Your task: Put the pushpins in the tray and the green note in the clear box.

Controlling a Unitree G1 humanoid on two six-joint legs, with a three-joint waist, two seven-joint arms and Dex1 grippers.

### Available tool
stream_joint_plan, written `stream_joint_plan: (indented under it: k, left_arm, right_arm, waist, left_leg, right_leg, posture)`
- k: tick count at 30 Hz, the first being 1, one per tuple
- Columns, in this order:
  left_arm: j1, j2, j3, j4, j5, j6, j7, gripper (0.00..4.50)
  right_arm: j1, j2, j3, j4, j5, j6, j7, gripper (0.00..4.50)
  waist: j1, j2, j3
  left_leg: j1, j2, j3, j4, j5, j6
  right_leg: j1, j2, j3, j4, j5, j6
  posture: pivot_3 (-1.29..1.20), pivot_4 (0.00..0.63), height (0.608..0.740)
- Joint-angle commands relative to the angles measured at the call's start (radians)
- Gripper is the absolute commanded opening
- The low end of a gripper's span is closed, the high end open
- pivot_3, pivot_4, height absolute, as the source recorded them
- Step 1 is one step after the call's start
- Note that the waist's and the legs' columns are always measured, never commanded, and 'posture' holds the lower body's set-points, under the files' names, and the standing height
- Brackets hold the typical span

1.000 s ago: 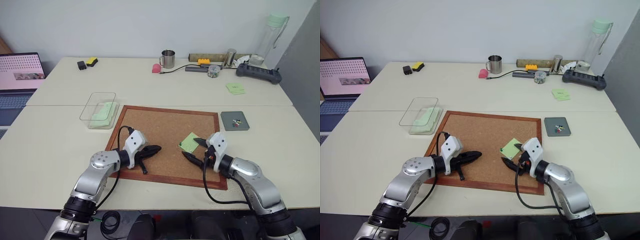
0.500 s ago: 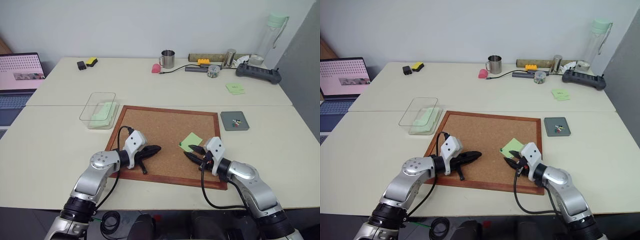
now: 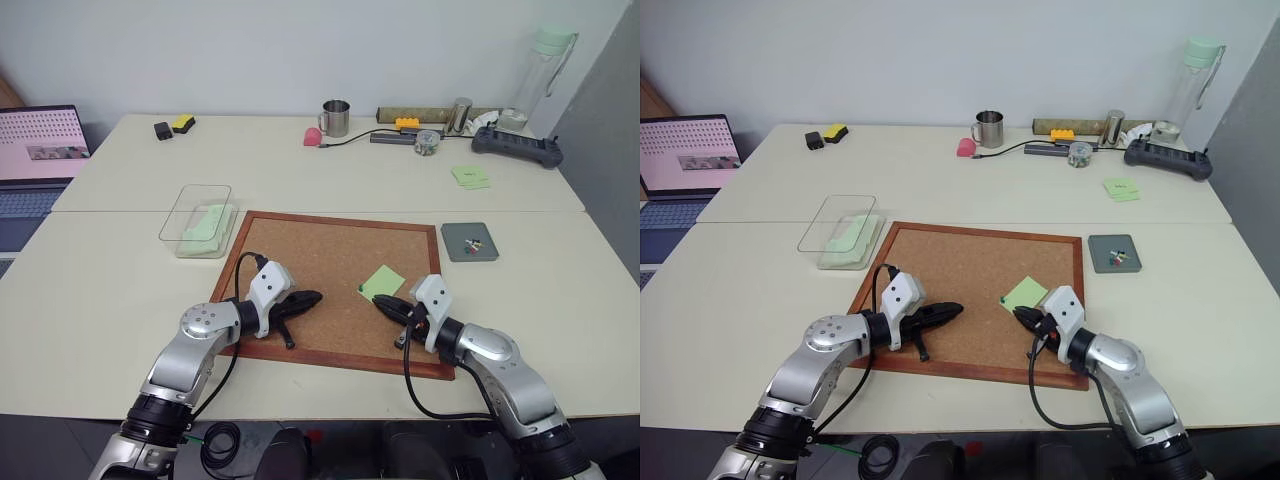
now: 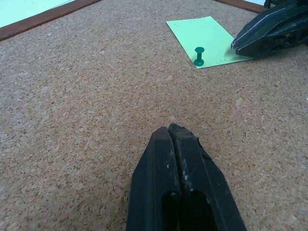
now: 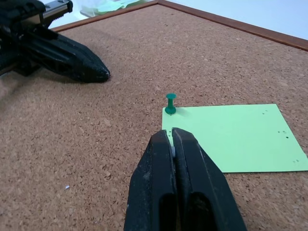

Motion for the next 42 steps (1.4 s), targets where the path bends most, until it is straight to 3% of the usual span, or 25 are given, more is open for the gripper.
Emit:
stream_joint_plan:
  k: [1, 14, 18, 23, 38, 42]
  left_arm:
    - [0.033, 0.019, -0.031, 0.048, 0.045, 0.035, 0.004, 0.00]
    - [0.027, 0.016, -0.039, 0.055, 0.045, 0.033, -0.004, 0.00]
    - [0.024, 0.015, -0.041, 0.056, 0.046, 0.032, -0.004, 0.00]
    - [0.015, 0.013, -0.047, 0.061, 0.045, 0.033, -0.006, 0.00]
    - [0.024, 0.022, -0.037, 0.054, 0.042, 0.036, 0.001, 0.00]
    - [0.030, 0.024, -0.033, 0.048, 0.043, 0.038, 0.006, 0.00]
  right_arm:
    - [-0.017, 0.030, -0.072, -0.140, 0.098, 0.057, -0.028, 0.01]
    - [-0.039, 0.034, -0.190, -0.195, 0.162, 0.146, -0.115, 0.01]
    - [-0.117, 0.042, -0.320, -0.069, 0.097, 0.073, -0.247, 0.01]
    - [-0.226, -0.024, -0.396, 0.167, 0.010, 0.027, -0.325, 0.01]
    - [-0.402, -0.025, -0.409, 0.503, 0.014, 0.001, -0.283, 0.01]
    - [-0.409, -0.021, -0.416, 0.521, 0.024, -0.006, -0.276, 0.72]
  waist:
    - [0.000, 0.000, 0.000]
    - [0.000, 0.000, 0.000]
    - [0.000, 0.000, 0.000]
    - [0.000, 0.000, 0.000]
    - [-0.001, 0.001, 0.000]
    - [-0.001, 0.001, 0.000]
  left_leg:
    - [0.000, 0.000, 0.000, 0.000, 0.000, 0.000]
    - [0.000, 0.000, -0.001, 0.000, 0.000, 0.000]
    - [0.000, 0.000, 0.000, 0.000, 0.000, 0.000]
    - [0.000, -0.001, 0.002, 0.000, 0.000, 0.000]
    - [0.000, -0.001, 0.005, 0.000, 0.000, 0.000]
    - [0.000, -0.001, 0.004, 0.000, 0.000, 0.000]
  right_leg:
    - [0.000, 0.000, 0.000, 0.000, 0.000, 0.000]
    - [0.000, 0.000, 0.000, 0.000, 0.000, 0.000]
    - [0.000, 0.000, 0.001, 0.000, 0.000, 0.000]
    - [0.000, 0.000, 0.001, -0.001, 0.001, 0.001]
    - [0.000, 0.000, 0.001, 0.000, 0.003, -0.004]
    - [0.000, 0.000, 0.001, 0.000, 0.003, -0.004]
  posture:
    - [0.00, 0.150, 0.740]
    - [0.00, 0.150, 0.740]
    - [0.00, 0.150, 0.740]
    - [0.00, 0.150, 0.740]
    - [0.00, 0.150, 0.740]
    - [0.00, 0.150, 0.740]
